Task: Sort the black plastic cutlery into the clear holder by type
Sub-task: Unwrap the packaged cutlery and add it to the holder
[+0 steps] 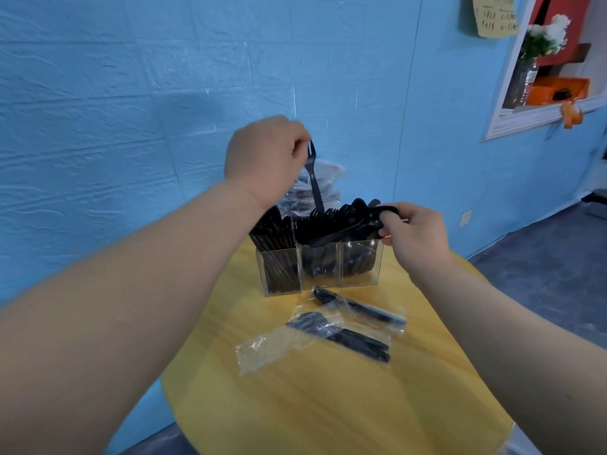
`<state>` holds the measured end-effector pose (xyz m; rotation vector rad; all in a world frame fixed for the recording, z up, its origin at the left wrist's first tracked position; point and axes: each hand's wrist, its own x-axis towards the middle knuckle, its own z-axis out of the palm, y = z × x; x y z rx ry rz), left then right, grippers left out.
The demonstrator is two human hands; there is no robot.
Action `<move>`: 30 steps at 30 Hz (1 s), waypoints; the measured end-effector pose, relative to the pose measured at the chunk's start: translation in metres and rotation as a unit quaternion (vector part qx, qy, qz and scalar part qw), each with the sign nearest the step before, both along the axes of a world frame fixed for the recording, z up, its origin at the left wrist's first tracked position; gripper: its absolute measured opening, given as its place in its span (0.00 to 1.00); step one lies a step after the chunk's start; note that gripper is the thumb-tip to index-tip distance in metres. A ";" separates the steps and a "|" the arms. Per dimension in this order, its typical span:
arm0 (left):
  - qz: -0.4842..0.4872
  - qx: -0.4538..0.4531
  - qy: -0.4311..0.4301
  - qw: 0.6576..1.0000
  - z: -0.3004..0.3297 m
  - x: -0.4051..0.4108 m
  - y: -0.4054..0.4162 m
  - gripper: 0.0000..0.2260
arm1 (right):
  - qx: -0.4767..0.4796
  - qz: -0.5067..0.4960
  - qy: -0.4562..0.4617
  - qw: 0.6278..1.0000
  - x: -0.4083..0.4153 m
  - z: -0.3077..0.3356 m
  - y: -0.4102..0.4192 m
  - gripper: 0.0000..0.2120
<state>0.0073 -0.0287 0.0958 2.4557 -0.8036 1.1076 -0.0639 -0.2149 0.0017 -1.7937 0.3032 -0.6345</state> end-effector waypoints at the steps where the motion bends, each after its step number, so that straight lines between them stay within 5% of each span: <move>1: 0.007 0.026 0.016 1.000 -0.010 0.001 -0.003 0.10 | -0.021 0.001 -0.005 1.000 0.000 0.000 0.000 0.08; 10: 0.035 0.239 0.161 0.957 -0.079 0.011 -0.018 0.16 | -0.123 -0.058 -0.109 0.985 -0.005 0.014 -0.025 0.07; 18: 0.045 0.278 0.149 0.948 -0.089 0.002 -0.028 0.20 | -0.352 -0.137 -0.278 0.883 0.013 0.052 -0.059 0.10; 24: 0.033 0.263 0.138 0.954 -0.095 0.001 -0.028 0.20 | -0.470 -0.084 -0.261 0.839 0.030 0.033 -0.049 0.07; 30: 0.019 0.248 0.104 0.963 -0.103 0.003 -0.026 0.20 | -0.529 0.024 -0.128 0.839 0.039 0.003 -0.033 0.08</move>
